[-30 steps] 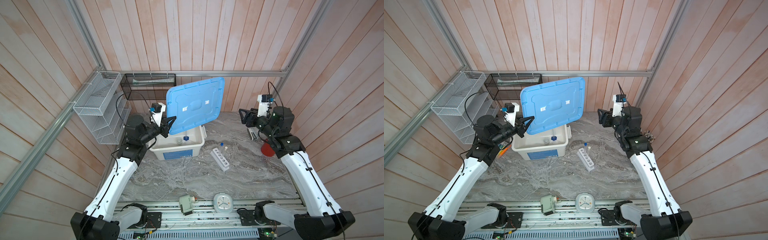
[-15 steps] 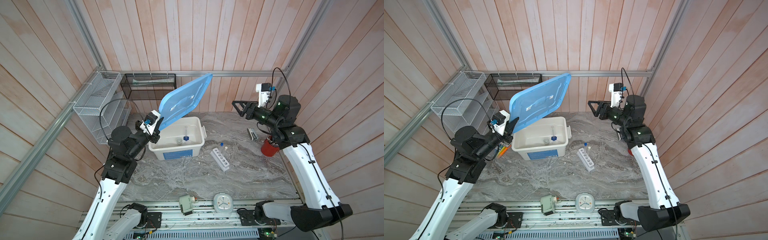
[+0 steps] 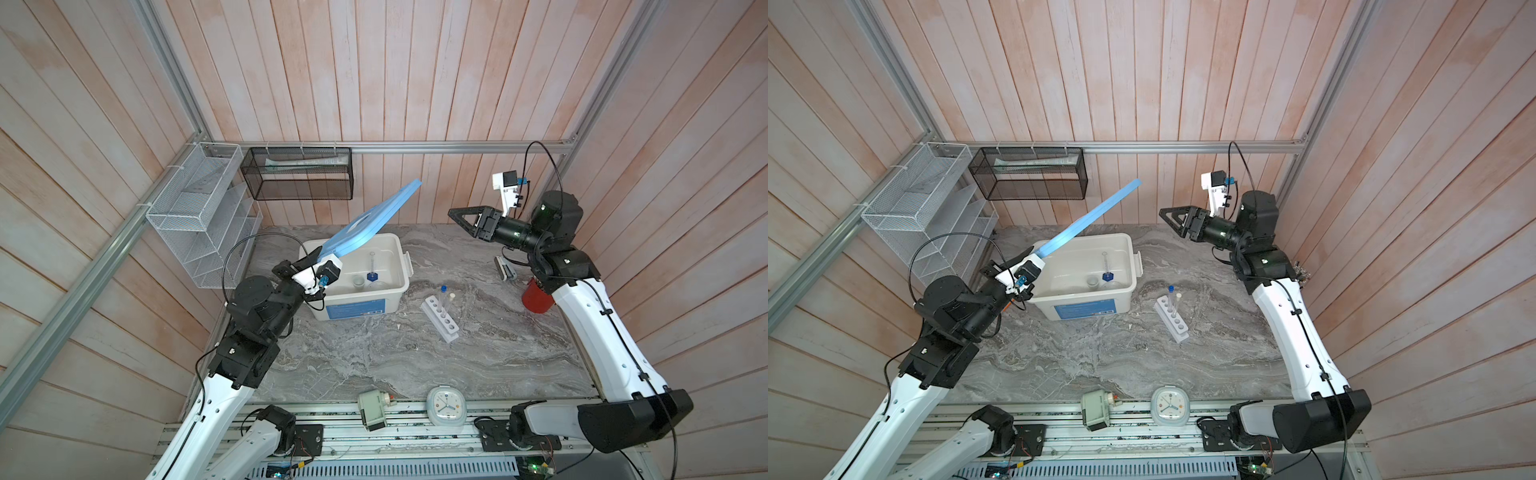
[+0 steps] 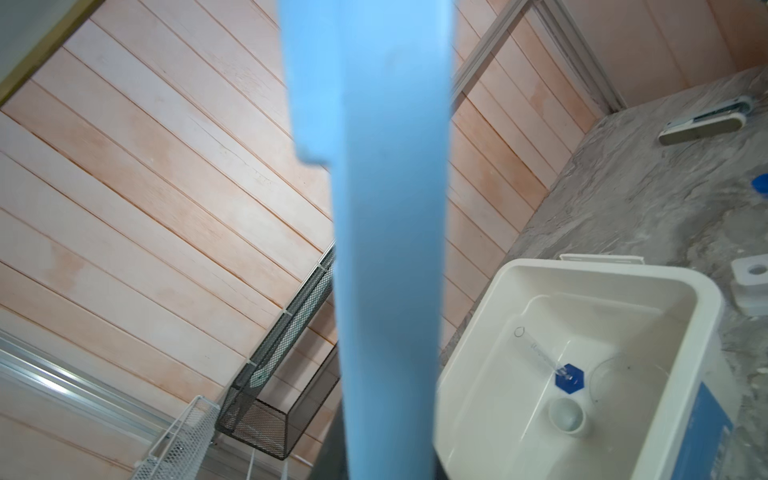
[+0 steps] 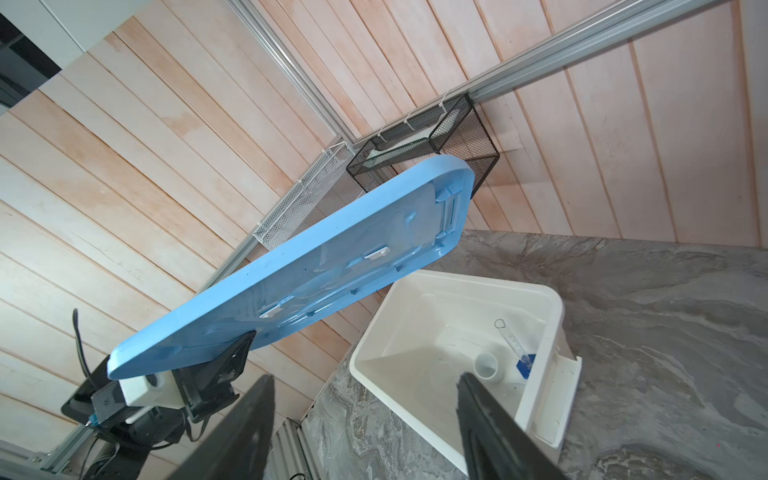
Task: Organize the chemistry lab equipment
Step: 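Lower the lid onto the bin with the left while the right grasps its far edge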
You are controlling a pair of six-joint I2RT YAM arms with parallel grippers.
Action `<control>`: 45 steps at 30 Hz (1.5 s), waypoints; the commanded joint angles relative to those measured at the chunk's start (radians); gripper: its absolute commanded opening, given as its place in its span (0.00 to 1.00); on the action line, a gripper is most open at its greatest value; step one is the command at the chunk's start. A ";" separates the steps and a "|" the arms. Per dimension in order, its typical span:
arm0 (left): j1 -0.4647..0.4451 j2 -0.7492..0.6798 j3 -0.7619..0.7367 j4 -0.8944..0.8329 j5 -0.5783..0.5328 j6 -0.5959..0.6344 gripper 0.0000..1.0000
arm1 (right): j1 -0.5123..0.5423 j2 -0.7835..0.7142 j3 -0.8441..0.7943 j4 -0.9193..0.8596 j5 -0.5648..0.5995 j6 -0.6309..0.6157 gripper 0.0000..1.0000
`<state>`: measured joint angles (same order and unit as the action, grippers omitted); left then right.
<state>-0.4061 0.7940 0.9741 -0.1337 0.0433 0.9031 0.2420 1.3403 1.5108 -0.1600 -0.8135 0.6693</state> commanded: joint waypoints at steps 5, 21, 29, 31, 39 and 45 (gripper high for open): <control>-0.086 -0.025 -0.047 0.107 -0.071 0.229 0.00 | 0.037 0.050 -0.052 0.187 -0.083 0.203 0.73; -0.184 -0.027 -0.108 0.178 -0.157 0.383 0.00 | 0.097 0.110 -0.196 0.337 -0.049 0.354 0.76; -0.196 -0.041 -0.122 0.179 -0.131 0.399 0.00 | 0.113 0.135 -0.217 0.414 -0.047 0.410 0.74; -0.195 -0.046 -0.131 0.172 -0.129 0.405 0.00 | 0.120 0.141 -0.219 0.423 -0.044 0.420 0.72; -0.201 -0.041 -0.147 0.172 -0.111 0.427 0.00 | 0.155 0.177 -0.228 0.478 -0.047 0.466 0.62; -0.203 -0.041 -0.159 0.181 -0.109 0.441 0.00 | 0.163 0.184 -0.247 0.519 -0.043 0.499 0.56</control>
<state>-0.6025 0.7639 0.8253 -0.0292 -0.0841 1.3357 0.3988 1.5208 1.2804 0.2996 -0.8600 1.1454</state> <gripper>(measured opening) 0.169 0.566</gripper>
